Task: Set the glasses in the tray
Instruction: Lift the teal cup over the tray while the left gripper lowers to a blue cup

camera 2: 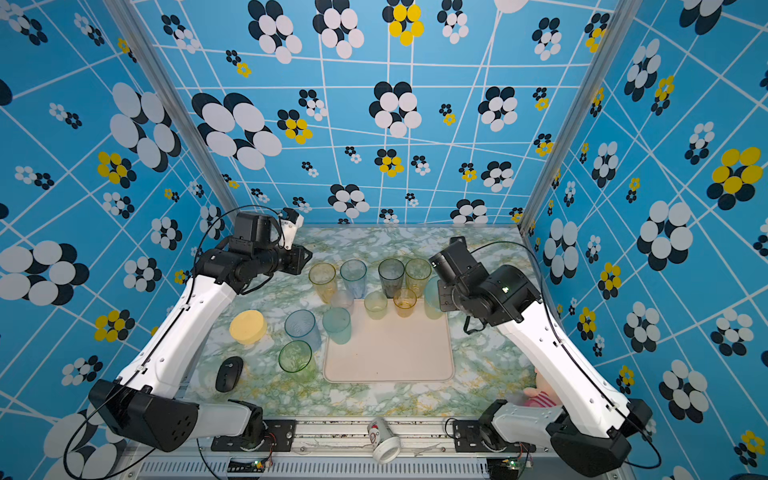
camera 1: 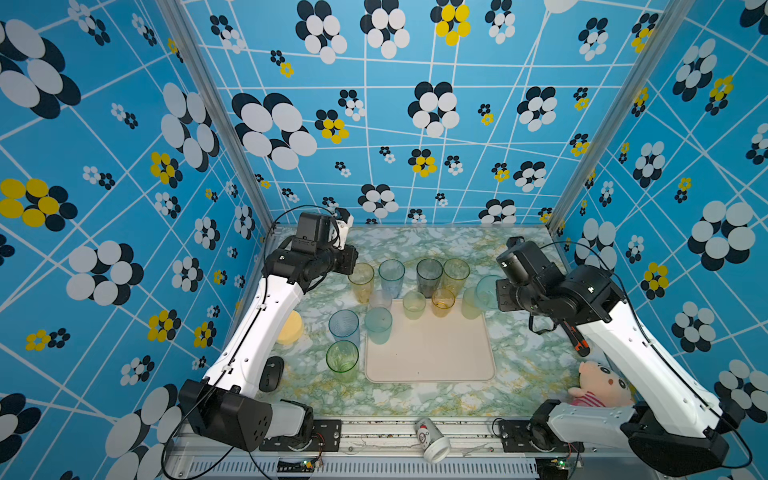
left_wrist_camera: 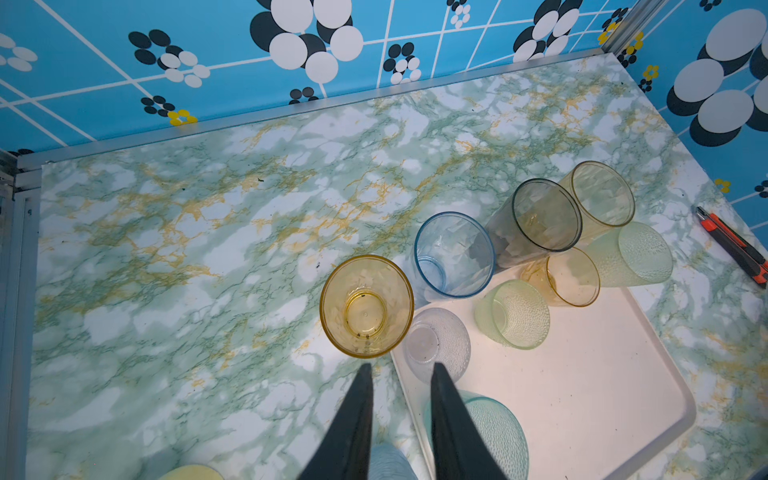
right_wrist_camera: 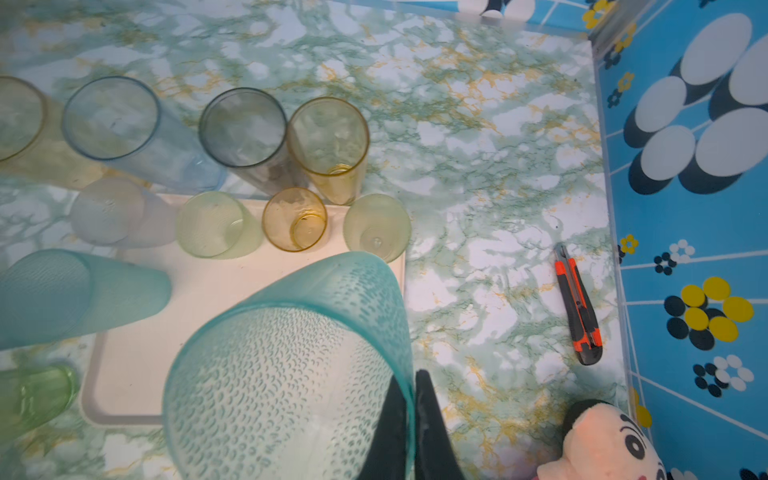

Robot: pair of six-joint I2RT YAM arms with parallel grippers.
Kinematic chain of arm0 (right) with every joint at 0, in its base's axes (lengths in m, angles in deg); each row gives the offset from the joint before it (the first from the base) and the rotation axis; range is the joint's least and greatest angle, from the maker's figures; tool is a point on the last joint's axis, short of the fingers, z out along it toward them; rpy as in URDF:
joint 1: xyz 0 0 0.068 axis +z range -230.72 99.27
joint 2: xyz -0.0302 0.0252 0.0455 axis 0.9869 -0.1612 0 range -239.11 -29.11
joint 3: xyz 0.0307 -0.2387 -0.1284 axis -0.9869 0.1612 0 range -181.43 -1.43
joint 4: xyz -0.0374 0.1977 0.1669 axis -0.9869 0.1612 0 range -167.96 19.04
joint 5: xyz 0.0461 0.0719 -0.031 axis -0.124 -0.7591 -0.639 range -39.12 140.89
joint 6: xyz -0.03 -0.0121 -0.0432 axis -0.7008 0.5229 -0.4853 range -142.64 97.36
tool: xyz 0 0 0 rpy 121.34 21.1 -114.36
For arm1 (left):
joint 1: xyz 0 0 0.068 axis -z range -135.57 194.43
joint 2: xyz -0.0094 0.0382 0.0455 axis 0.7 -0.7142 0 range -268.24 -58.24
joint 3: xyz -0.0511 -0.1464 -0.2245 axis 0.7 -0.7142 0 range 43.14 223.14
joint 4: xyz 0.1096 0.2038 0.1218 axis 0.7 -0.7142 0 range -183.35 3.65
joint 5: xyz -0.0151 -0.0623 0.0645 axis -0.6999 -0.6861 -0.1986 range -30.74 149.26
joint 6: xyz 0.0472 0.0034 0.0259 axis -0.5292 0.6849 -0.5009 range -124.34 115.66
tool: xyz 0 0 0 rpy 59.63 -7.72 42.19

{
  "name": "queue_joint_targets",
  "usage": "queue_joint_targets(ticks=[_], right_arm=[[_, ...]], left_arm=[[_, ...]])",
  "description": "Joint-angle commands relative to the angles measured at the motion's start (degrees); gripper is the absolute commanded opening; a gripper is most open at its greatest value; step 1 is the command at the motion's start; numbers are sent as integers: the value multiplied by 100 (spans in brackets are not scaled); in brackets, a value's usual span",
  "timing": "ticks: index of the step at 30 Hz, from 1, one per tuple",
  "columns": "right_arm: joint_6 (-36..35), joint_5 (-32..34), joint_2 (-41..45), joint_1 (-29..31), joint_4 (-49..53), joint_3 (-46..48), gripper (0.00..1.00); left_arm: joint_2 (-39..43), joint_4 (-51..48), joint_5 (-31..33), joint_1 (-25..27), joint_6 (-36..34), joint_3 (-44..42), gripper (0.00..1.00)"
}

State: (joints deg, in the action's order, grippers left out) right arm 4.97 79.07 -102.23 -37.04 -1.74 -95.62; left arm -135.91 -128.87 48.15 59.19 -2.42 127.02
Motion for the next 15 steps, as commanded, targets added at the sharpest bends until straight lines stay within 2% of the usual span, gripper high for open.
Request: queue_joint_targets(ticks=[1,7,15], right_arm=[[416,385,-358,605,493,-256,2],[460,-49,-1090,1355,-202,-213,2],[420,-794,-1865,1397,-1441,160,2]], left_arm=[[237,-350,88,-26,2,-140,27],[368,-577,151,-73,28,-290,27],[428,-663,83,-139,89,-459,27]])
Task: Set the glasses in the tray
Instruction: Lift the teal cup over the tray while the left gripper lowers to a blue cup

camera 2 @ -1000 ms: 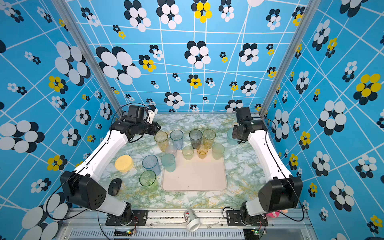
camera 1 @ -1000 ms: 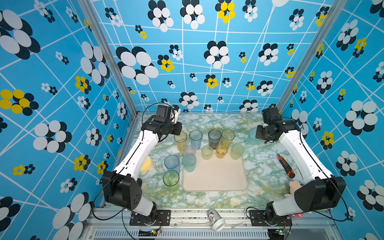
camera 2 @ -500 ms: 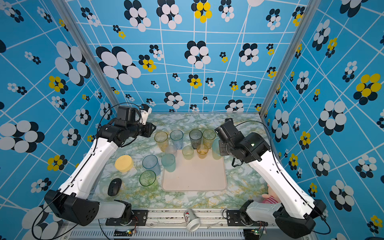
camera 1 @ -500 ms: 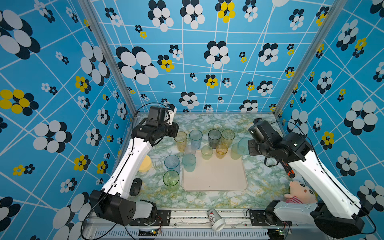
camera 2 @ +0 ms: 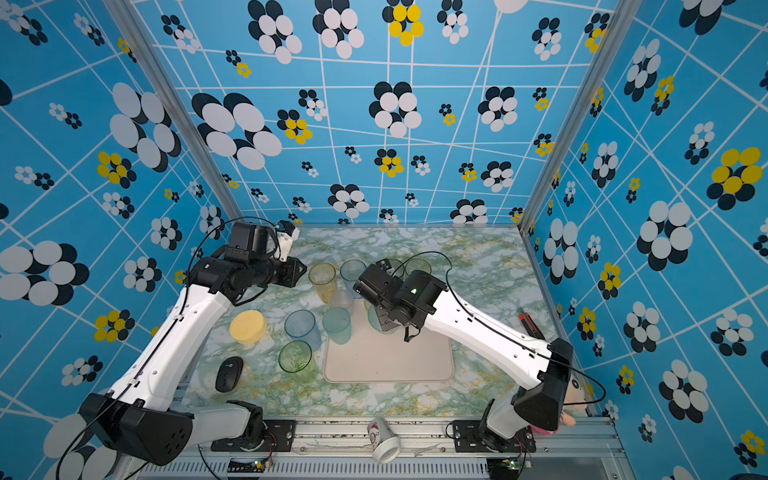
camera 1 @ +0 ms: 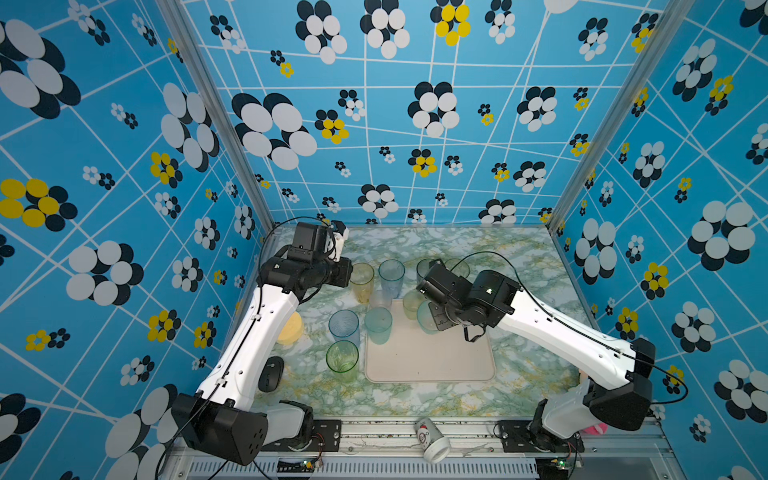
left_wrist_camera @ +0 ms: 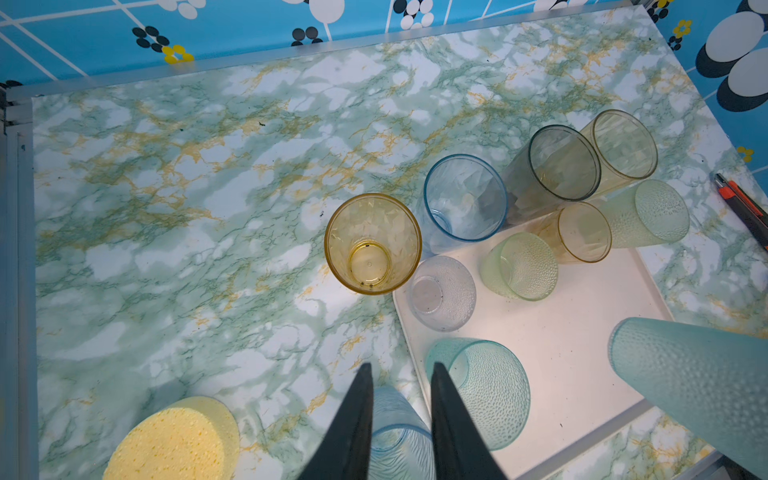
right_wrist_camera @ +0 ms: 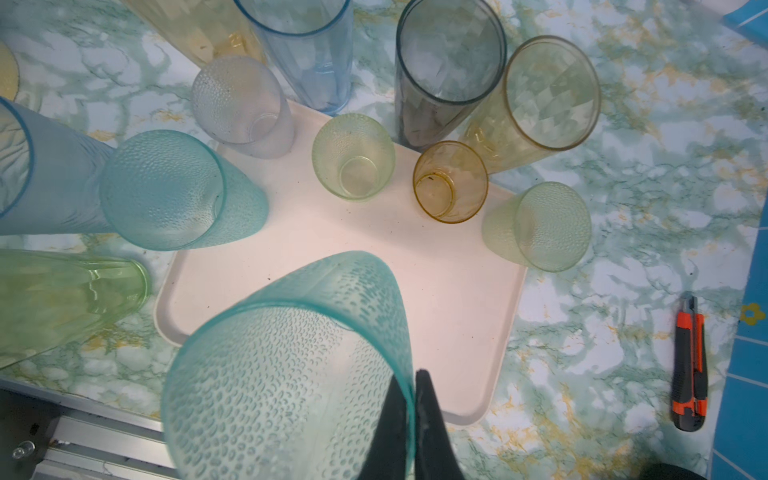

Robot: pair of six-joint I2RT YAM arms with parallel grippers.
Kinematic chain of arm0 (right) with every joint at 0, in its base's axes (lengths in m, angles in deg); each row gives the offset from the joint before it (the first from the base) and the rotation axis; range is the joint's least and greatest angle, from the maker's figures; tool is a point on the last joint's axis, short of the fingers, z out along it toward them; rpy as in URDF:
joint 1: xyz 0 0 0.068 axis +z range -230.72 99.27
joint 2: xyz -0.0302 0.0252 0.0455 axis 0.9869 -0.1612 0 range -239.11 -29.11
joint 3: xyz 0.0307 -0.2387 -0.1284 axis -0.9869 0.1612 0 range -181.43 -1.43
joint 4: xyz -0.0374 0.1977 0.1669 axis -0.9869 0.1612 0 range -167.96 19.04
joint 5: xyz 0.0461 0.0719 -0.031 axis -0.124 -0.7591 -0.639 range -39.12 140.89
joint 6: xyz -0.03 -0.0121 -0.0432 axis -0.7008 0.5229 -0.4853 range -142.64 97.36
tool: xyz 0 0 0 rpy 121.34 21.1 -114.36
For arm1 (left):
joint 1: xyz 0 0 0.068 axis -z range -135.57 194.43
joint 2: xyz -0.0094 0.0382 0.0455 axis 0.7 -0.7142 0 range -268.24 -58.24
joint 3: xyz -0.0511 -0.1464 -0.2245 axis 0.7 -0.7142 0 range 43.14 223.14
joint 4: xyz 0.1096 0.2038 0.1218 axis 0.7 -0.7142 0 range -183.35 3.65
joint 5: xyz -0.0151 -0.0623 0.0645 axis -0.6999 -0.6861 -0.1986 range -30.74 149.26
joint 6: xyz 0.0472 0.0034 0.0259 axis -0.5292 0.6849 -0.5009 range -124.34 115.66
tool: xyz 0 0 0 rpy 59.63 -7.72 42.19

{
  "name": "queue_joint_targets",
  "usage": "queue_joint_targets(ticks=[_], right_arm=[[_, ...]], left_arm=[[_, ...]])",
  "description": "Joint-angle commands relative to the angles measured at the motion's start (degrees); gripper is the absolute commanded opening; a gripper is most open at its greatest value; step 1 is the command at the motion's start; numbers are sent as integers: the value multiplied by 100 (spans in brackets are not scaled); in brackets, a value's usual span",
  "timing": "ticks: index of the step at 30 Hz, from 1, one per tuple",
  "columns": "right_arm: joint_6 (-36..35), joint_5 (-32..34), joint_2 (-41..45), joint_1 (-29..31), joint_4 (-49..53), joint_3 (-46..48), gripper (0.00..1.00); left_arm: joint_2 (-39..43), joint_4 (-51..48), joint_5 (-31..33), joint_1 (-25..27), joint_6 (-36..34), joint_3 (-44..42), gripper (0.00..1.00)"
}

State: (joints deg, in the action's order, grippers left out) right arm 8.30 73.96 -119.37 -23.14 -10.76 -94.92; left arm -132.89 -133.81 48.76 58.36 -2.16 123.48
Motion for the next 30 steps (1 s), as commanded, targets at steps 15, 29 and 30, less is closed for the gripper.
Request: queue_joint_targets(ticks=[15,29,30], right_arm=[[211,-912,-860,-299,-1573,849,2],[150,-1112,-1158,-581,-1808,849,2],[134,-1112,-1177,-579,-1802,824,2]], left_arm=[[232,-352,-4,-233,55,-290,27],[118,-579,97,-255,20,-185,30],[122,-600,101,-257,20,-180,30]])
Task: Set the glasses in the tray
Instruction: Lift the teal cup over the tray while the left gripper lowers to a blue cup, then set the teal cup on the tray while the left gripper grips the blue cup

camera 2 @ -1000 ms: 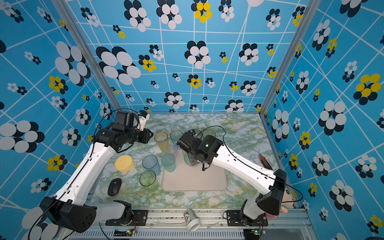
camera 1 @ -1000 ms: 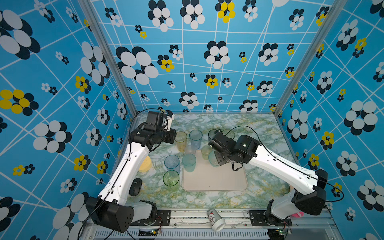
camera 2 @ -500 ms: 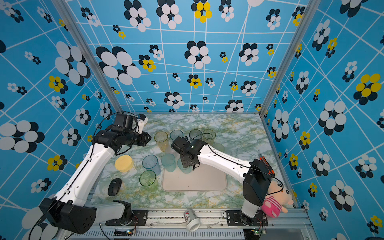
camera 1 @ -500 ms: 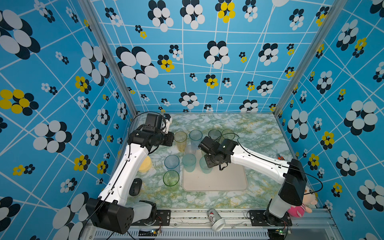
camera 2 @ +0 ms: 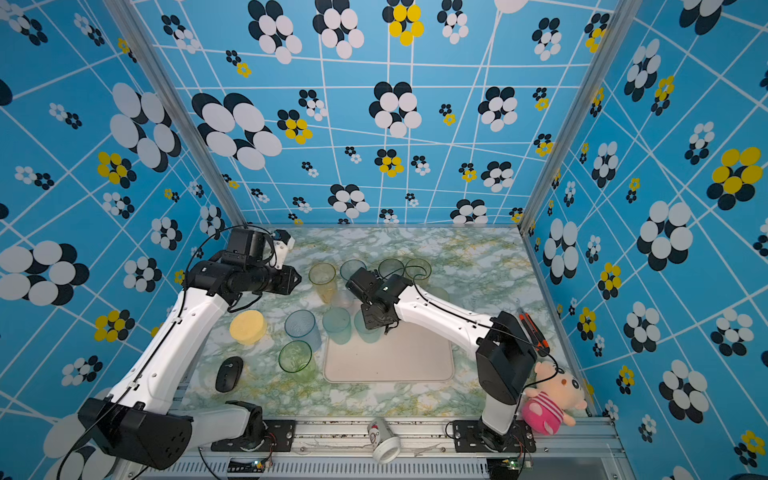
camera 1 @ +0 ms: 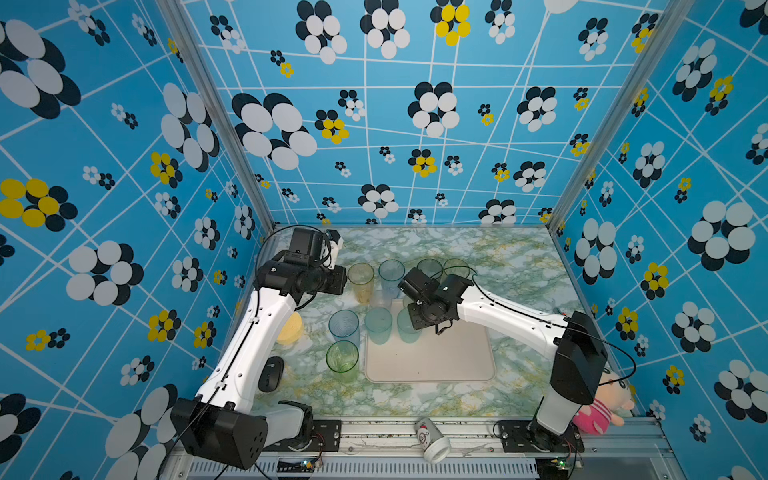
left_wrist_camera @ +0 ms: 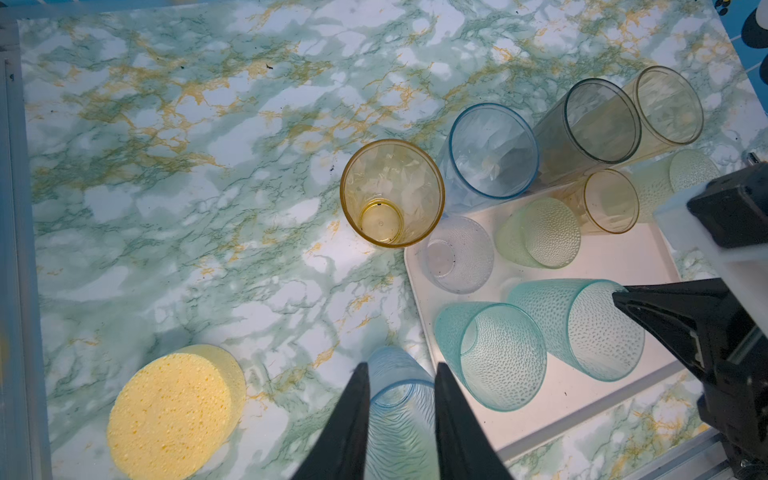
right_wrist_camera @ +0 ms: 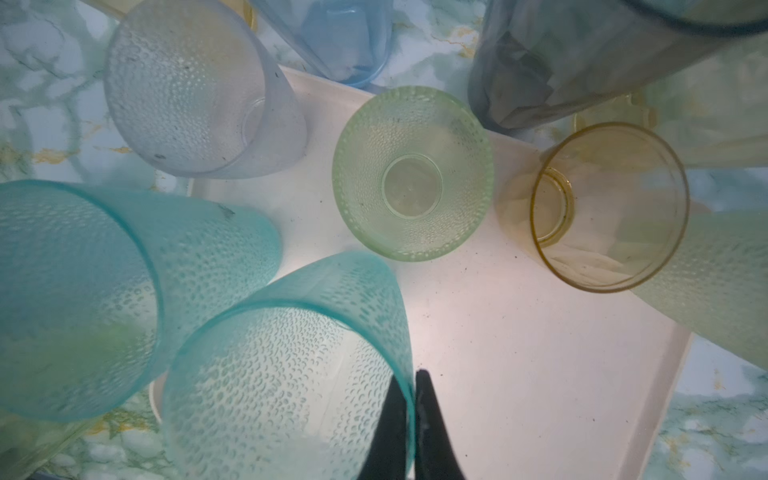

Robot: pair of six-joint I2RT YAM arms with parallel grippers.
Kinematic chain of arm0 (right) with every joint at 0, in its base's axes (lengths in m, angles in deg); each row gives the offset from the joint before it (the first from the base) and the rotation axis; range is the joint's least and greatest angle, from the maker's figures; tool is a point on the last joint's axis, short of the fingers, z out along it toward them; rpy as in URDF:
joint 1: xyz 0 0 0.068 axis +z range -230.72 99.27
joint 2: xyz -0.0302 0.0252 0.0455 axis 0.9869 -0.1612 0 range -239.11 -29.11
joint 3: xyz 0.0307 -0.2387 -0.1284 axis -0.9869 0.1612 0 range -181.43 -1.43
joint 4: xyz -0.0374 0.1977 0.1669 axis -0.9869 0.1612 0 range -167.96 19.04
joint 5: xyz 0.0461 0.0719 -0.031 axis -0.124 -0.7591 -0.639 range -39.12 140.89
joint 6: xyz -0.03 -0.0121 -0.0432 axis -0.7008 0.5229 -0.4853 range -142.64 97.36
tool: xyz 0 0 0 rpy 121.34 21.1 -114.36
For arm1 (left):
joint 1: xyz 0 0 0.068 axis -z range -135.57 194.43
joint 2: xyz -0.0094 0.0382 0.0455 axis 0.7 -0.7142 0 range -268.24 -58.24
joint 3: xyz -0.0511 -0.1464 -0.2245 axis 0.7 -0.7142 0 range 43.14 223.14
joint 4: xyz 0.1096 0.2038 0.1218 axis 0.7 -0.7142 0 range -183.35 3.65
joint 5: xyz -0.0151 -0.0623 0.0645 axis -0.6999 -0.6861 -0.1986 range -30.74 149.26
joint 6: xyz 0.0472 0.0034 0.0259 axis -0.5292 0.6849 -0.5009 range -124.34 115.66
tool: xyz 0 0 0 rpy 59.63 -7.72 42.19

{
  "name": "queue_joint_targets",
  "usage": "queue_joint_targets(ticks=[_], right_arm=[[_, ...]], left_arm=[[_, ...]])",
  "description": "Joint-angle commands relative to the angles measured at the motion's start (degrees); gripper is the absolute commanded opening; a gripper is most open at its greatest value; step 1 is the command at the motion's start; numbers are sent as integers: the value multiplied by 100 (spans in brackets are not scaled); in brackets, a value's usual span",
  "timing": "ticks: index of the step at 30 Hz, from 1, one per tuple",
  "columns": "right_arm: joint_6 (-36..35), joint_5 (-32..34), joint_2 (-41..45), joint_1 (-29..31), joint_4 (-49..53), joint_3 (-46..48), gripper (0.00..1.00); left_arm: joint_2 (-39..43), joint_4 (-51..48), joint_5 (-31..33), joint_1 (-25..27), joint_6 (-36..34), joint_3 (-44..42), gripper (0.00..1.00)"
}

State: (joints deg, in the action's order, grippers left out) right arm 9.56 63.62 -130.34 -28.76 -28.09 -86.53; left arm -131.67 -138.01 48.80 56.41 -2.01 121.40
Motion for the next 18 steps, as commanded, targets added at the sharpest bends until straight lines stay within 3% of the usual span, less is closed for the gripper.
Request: queue_joint_targets(ticks=[1,18], right_arm=[[-4,-75,-99,-28,-65,-7,2],[42,-183,-168,-80,-275,212,3]], left_arm=[[-4,-188,91,-65,9,23,30],[-5,-358,107,-77,-4,14,31]])
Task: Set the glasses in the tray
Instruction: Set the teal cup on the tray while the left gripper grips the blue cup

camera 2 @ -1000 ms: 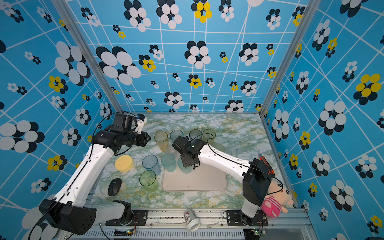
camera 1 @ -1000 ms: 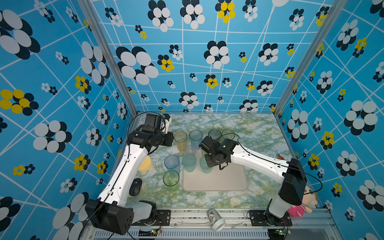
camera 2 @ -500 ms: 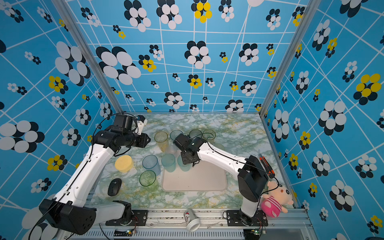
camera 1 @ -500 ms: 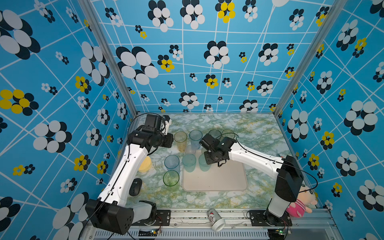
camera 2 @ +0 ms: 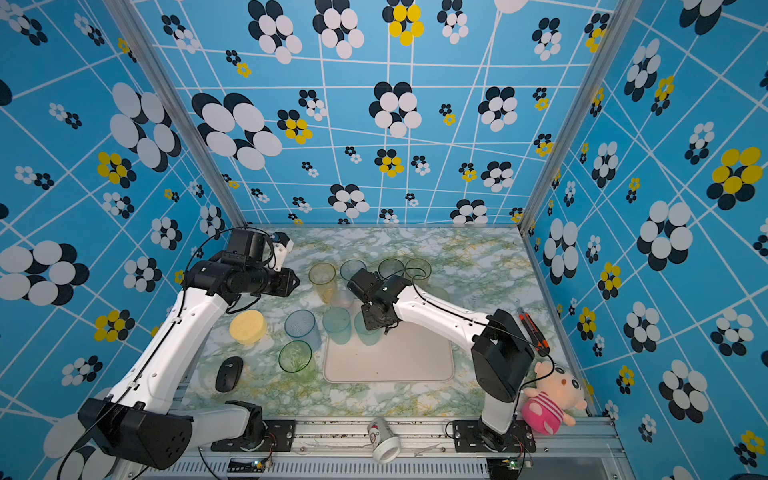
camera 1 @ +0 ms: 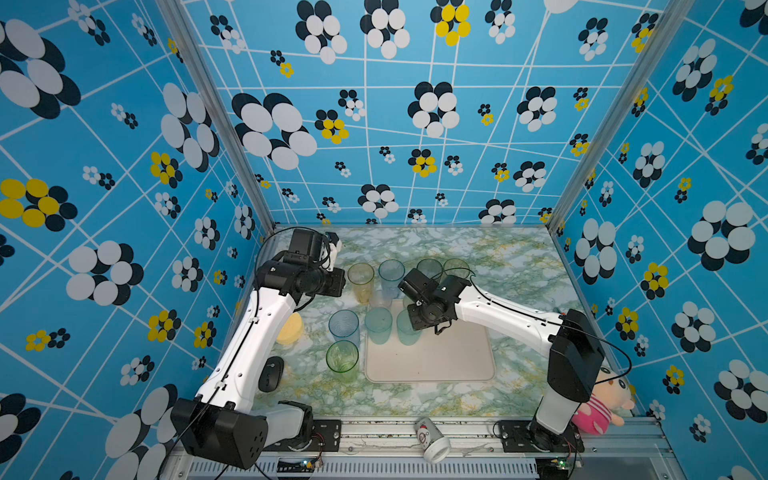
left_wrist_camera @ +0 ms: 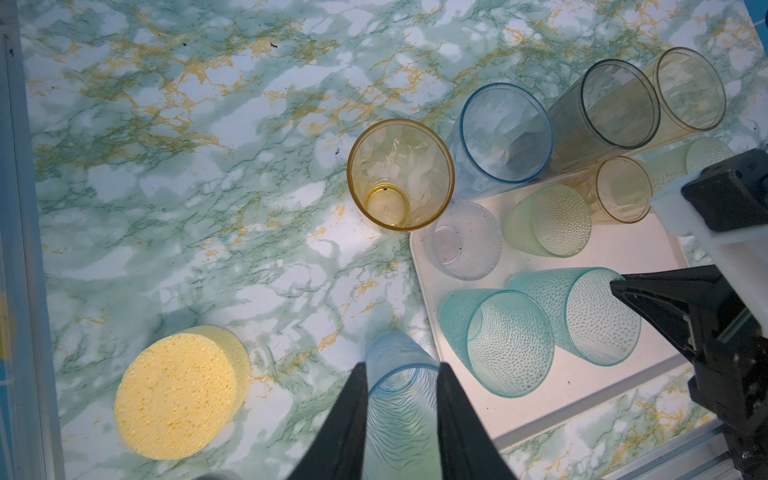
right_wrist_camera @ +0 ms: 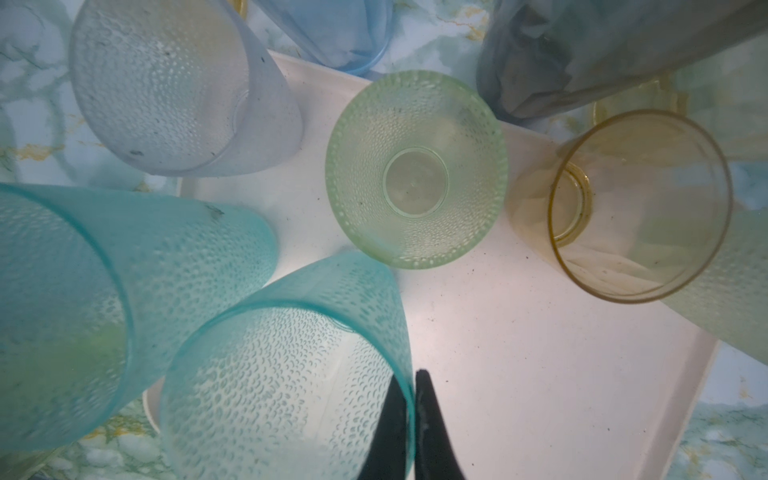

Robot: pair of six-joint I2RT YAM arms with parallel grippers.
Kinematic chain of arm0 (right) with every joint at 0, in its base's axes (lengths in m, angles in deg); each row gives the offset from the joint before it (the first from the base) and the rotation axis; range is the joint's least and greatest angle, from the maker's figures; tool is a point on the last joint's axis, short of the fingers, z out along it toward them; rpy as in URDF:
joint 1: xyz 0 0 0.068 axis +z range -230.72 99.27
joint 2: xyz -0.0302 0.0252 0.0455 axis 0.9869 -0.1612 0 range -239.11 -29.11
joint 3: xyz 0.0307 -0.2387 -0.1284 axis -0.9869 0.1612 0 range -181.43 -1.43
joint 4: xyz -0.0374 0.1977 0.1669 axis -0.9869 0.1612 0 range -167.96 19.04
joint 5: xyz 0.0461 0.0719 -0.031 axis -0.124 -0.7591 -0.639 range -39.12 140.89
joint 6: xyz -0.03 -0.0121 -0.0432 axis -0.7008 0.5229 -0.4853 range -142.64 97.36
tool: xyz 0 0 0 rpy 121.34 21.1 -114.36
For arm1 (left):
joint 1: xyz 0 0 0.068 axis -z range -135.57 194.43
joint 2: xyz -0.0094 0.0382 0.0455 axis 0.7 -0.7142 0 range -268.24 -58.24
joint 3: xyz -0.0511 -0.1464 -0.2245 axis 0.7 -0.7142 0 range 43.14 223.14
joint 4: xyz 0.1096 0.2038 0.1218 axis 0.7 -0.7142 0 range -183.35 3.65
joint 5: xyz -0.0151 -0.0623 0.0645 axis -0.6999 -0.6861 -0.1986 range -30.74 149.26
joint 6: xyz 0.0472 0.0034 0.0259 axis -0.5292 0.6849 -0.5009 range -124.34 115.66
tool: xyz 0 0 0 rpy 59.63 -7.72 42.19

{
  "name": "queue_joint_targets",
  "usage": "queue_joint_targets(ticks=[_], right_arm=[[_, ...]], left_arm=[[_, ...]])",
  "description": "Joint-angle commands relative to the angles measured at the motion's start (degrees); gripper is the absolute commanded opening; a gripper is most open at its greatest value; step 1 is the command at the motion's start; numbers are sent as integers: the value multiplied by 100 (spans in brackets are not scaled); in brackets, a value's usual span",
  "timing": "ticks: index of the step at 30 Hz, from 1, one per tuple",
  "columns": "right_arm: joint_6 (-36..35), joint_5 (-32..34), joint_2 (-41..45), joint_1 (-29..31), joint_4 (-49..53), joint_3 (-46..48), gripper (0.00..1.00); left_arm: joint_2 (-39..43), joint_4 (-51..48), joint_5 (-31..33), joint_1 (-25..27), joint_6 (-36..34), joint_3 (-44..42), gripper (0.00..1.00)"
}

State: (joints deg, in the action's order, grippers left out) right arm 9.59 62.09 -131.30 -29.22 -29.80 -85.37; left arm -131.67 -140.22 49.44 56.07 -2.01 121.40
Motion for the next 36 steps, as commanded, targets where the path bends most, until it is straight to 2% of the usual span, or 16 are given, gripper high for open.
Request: queue_joint_targets(ticks=[1,15,28,36], right_arm=[[46,-35,-89,-29,-114,94,3],[59,-7,-152,-62,-55,87,5],[18,-22,-39,-65,0,45,20],[-40,-21,359,-72,170,-116,29]], left_arm=[[-5,-137,39,-45,-4,9,31],[-5,-307,49,-41,-31,9,31],[30,-565,68,-62,-83,-39,30],[74,-777,71,-87,-92,-119,29]])
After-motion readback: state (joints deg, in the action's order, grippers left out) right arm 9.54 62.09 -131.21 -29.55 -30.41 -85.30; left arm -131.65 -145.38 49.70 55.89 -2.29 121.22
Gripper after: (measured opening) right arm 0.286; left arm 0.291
